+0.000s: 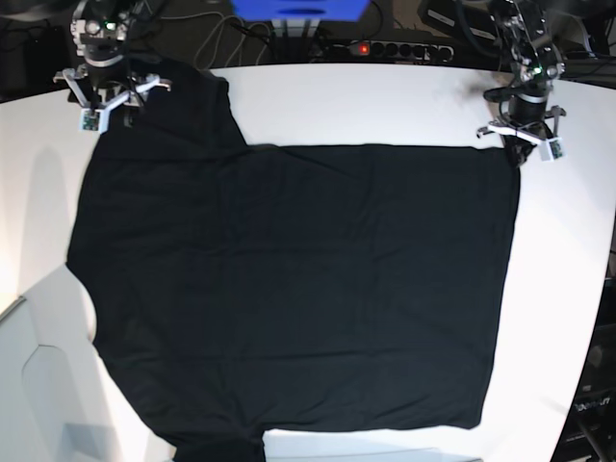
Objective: Fold the T-shirt properly
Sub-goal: 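Lower the right gripper onto the other hem corner and pinch it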
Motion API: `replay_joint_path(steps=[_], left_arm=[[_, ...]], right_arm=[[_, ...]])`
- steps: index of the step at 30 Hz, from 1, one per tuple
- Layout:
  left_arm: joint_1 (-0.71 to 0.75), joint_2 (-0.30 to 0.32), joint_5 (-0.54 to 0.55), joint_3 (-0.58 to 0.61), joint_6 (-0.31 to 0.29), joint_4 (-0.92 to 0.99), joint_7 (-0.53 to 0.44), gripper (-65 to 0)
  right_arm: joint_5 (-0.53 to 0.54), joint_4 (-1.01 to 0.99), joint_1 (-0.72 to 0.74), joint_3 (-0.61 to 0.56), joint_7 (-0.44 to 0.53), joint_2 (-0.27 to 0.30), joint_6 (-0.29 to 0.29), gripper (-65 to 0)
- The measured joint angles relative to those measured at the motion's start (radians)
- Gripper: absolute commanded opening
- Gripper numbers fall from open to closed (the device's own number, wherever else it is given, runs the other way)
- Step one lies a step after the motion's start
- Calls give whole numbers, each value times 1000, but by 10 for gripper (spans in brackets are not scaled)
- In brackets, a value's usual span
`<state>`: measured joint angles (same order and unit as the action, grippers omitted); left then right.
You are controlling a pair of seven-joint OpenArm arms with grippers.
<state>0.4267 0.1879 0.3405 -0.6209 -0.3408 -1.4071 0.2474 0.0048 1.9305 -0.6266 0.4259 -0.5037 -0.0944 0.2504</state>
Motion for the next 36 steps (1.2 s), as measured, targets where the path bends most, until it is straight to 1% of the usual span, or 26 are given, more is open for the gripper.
replay_joint_path(steps=[4,13,14,16,18,20,24,28,29,32,36], left_arm=[[0,0,1,0,0,0,-1,-650],[0,0,0,0,0,0,-2,-650],[0,0,0,0,0,0,-2,-650],[0,0,1,0,0,0,-2,-650],[0,0,0,0,0,0,-2,-650],[0,0,0,0,0,0,-2,-650],[0,0,1,0,0,0,-2,-650],[8,-3,1,-23,-2,-2,2,-650],[11,-8,0,-37,-3,-12,17,-650],[26,-9,-14,-60,-1,-39,48,-650],[31,-10,-22,-60,0,-54,59,-650]], right_arm=[[-3,-53,0,-2,-8,0,0,-302],[13,-114,19,-4,57,6,-2,-314],[16,-114,19,-4,57,7,2,-336],[14,-116,19,-1,60,10,56,-409],[12,-116,19,2,59,11,123,-522],[11,-116,19,2,59,10,164,-644],[7,-108,18,2,55,9,166,-650],[-9,-52,-4,0,-4,6,180,-650],[-9,-35,-15,0,-9,3,180,-650],[-8,26,-27,20,-8,-2,183,-650],[0,50,-20,39,-2,-2,189,-650]])
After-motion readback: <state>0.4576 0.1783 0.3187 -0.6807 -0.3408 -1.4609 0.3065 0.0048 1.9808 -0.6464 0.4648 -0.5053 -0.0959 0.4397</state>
